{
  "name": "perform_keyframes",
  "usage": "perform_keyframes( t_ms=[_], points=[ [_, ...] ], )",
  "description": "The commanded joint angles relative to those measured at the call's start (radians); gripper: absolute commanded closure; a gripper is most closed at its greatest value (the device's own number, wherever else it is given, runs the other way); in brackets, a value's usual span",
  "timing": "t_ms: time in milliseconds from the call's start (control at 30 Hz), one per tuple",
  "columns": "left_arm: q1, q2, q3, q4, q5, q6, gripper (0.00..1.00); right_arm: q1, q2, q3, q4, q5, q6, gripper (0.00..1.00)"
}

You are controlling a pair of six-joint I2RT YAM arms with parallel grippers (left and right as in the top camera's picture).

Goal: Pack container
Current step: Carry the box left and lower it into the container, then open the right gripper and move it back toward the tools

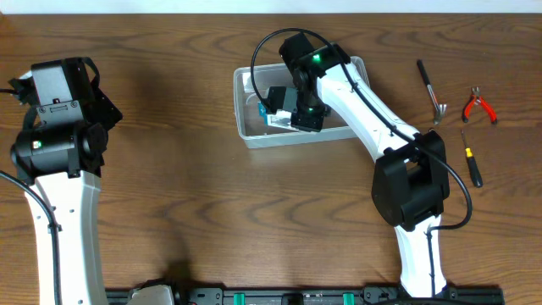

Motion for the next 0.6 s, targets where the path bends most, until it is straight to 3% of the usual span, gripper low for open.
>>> perform_keyframes(
  t_ms=[0,100,400,567],
  points=[
    [0.004,0.003,0.007,0.0,-0.019,-0.01,0.02,-0.015,0.002,-0.027,0.005,-0.031,-0.015,0.96],
    [0.004,0.003,0.007,0.0,-0.019,-0.01,0.02,-0.02,0.002,-0.043,0.006,-0.031,-0.015,0.71],
    [0.004,0.003,0.007,0.0,-0.019,-0.01,0.02,-0.031,0.001,-0.043,0.025,-0.031,0.031,0.69],
    [0.004,0.003,0.007,0.0,-0.019,-0.01,0.02,-0.032,-0.001,-0.04,0.07,0.029,0.136,0.67]
  ],
)
